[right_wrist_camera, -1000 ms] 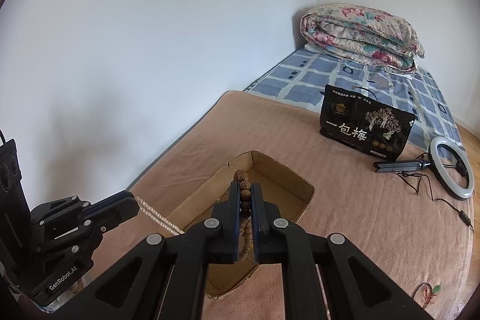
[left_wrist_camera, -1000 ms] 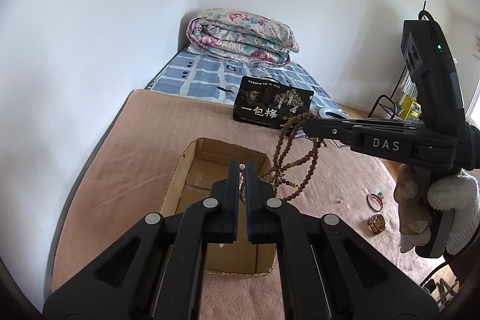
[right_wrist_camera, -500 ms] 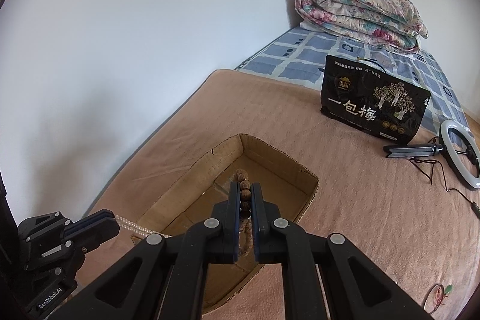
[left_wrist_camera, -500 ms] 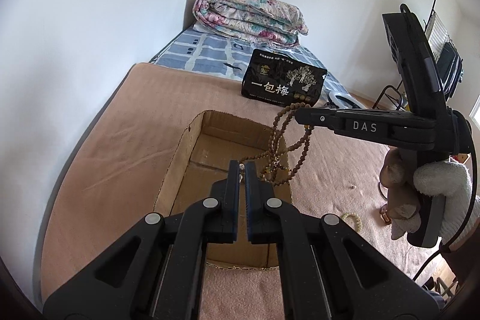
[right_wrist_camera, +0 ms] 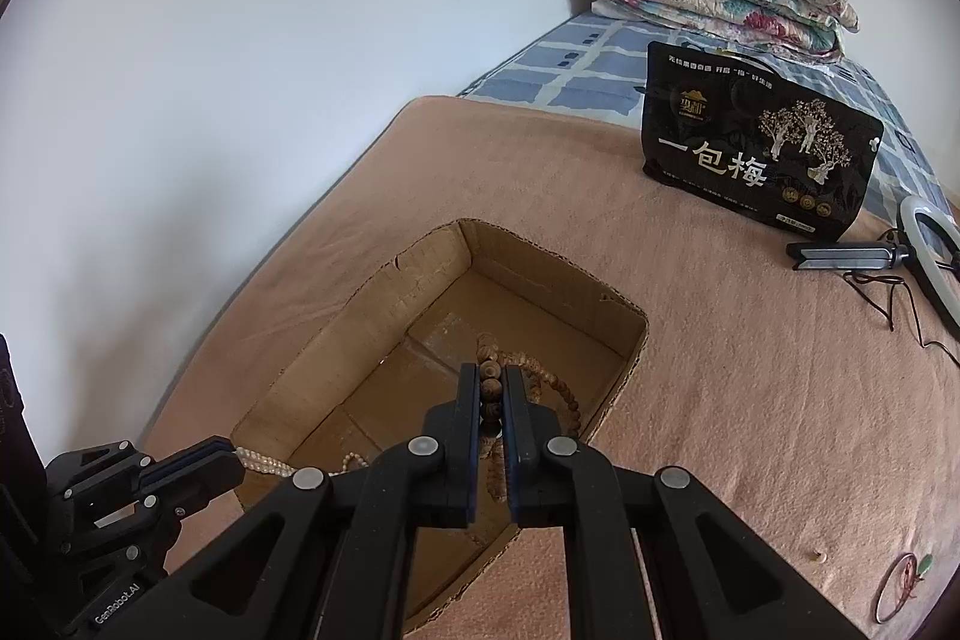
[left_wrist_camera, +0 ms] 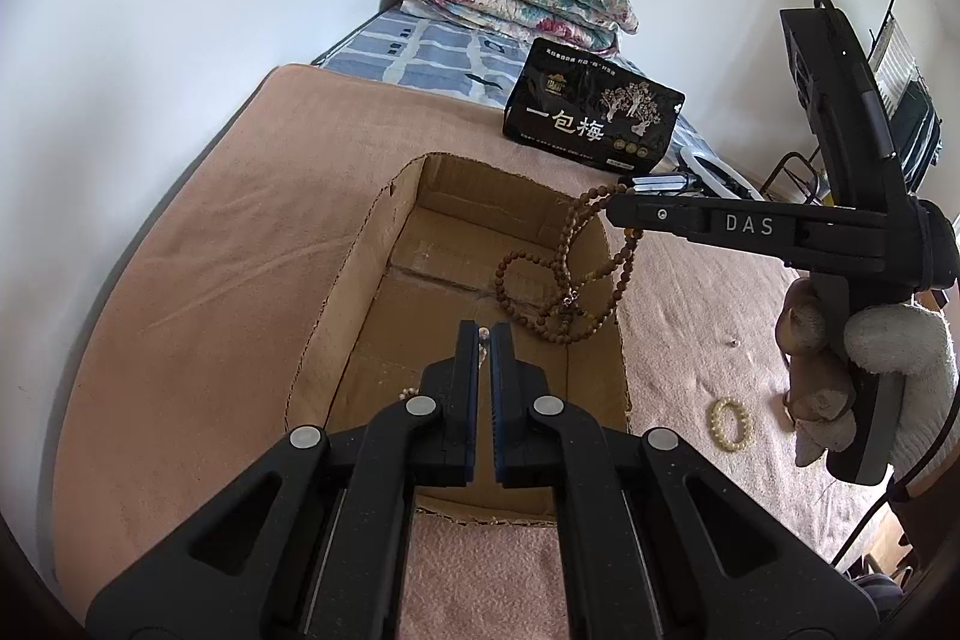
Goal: Organize jewelry
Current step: 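Lower the necklace into the cardboard tray and open the left tool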
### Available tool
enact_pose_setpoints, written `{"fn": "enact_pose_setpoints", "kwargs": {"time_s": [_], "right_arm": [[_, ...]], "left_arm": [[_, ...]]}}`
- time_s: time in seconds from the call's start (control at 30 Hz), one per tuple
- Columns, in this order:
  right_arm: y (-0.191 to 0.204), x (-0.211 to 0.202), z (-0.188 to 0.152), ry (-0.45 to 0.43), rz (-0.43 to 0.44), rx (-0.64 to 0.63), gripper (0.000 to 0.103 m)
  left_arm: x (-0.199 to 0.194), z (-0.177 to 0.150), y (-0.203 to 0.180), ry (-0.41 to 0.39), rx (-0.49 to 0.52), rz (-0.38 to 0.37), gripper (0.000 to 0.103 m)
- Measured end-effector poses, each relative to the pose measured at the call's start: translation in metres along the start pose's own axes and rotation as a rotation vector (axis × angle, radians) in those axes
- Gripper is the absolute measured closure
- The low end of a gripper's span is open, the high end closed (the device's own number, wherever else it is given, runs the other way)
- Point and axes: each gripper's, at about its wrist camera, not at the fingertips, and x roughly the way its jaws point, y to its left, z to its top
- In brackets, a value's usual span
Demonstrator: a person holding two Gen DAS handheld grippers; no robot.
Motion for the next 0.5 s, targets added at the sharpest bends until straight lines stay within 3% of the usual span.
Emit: {"fn": "enact_pose_setpoints", "kwargs": {"time_s": [0.23,0.3,0.33,0.43,0.5], "right_arm": [[-0.0022,0.0083,-0.0049,0.016,0.0,-0.003,0.097],[-0.0024,0.0079,-0.0053,0.013,-0.003,-0.003,0.083],[-0.0026,0.0071,-0.0055,0.007,-0.006,-0.002,0.071],[-0.0022,0.0029,-0.0056,-0.011,-0.02,-0.003,0.055],[-0.0022,0.0006,-0.0058,-0.017,-0.029,-0.007,0.041]], "left_arm": [[0.0085,-0.0058,0.0043,0.025,-0.008,0.007,0.102],[0.0087,-0.0066,0.0043,0.028,-0.007,0.009,0.102],[0.0088,-0.0063,0.0044,0.03,-0.007,0.011,0.102],[0.0101,-0.0062,0.0043,0.043,-0.012,0.013,0.101],[0.0105,-0.0061,0.004,0.046,-0.012,0.027,0.084]]}}
